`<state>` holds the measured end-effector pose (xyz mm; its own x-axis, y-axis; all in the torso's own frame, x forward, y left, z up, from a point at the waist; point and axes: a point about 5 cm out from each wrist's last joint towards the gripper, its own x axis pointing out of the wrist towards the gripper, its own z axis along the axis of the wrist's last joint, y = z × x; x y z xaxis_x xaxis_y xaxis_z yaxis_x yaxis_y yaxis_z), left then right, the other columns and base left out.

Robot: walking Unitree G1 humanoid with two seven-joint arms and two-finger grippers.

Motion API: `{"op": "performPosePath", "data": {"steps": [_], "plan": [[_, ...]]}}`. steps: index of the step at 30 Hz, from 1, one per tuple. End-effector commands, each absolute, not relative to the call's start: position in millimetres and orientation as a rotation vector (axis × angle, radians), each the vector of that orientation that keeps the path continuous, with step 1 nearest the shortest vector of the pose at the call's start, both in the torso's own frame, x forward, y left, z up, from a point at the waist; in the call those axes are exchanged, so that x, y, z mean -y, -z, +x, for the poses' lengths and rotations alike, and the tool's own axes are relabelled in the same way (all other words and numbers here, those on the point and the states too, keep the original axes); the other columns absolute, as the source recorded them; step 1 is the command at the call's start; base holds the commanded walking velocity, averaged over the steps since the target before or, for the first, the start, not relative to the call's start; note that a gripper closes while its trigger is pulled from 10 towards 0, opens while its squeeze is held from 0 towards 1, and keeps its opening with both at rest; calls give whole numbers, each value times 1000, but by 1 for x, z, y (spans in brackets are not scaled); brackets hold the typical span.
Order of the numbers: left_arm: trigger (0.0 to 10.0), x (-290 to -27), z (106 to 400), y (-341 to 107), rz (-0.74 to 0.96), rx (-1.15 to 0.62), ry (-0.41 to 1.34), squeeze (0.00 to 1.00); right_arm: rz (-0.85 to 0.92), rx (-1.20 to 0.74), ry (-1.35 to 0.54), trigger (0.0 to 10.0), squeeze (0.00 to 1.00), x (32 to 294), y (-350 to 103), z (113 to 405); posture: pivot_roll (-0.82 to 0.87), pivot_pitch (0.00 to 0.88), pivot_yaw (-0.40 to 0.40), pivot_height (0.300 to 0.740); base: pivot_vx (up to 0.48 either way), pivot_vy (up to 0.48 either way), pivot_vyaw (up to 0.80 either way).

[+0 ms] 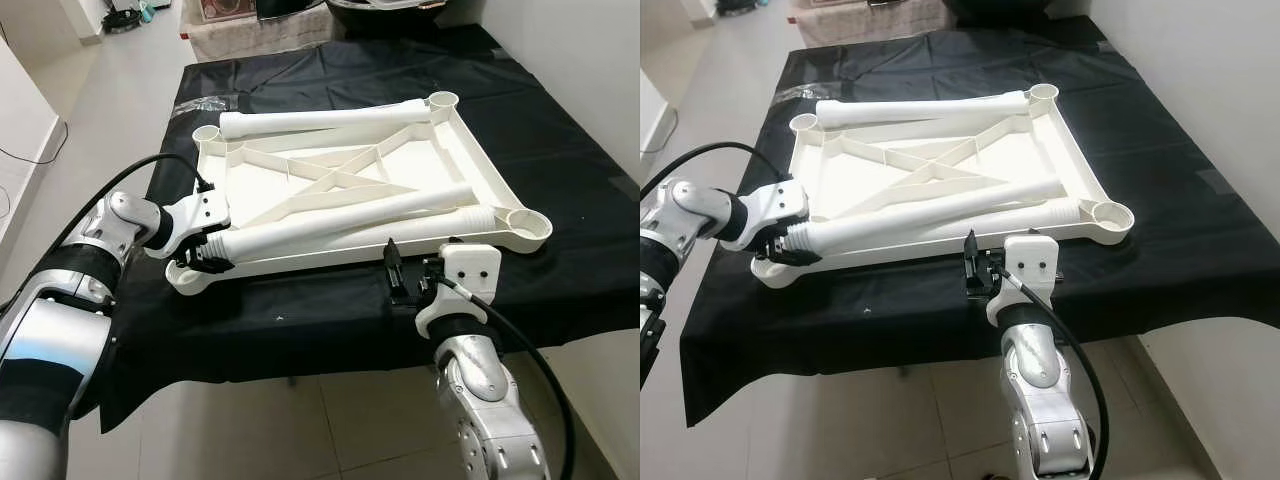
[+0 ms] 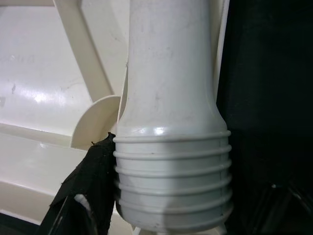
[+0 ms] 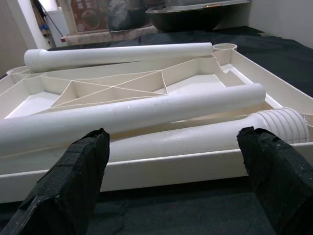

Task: Building children table

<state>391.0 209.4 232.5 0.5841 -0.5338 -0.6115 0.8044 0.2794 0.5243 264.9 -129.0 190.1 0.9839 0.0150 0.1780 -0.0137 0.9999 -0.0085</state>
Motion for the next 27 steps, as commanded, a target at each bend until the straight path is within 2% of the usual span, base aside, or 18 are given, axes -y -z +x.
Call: {"op": "performPosePath", "data": {"steps": [1, 9, 10, 16, 17, 23, 24, 27], "plan": [[0, -219, 389, -228, 901, -370, 889, 0, 6, 171, -13, 10000, 0, 130, -190, 262, 69, 213, 77, 740, 0, 0, 0], [0, -217, 392, -231, 847, -275, 825, 0, 17, 177, -20, 10000, 0, 128, -192, 267, 63, 187, 76, 740, 0, 0, 0], [10000, -217, 393, -232, 841, -253, 807, 0, 22, 182, -24, 10000, 0, 127, -193, 268, 62, 180, 78, 740, 0, 0, 0], [10000, -217, 396, -245, 803, -124, 730, 0, 53, 211, -54, 10000, 0, 122, -200, 276, 59, 152, 73, 740, 0, 0, 0], [10000, -216, 397, -253, 772, -58, 706, 0, 92, 216, -70, 10000, 0, 120, -203, 280, 61, 134, 66, 740, 0, 0, 0], [10000, -217, 398, -264, 758, 59, 620, 0, 180, 223, -118, 10000, 0, 116, -210, 288, 59, 96, 56, 740, 0, 0, 0], [10000, -214, 396, -268, 779, 180, 560, 0, 287, 242, -215, 10000, 1000, 106, -219, 292, 54, 77, 45, 740, 0, 0, 0], [10000, -209, 394, -267, 813, 254, 520, 0, 339, 259, -300, 10000, 1000, 99, -225, 293, 48, 66, 37, 740, 0, 0, 0]]}}
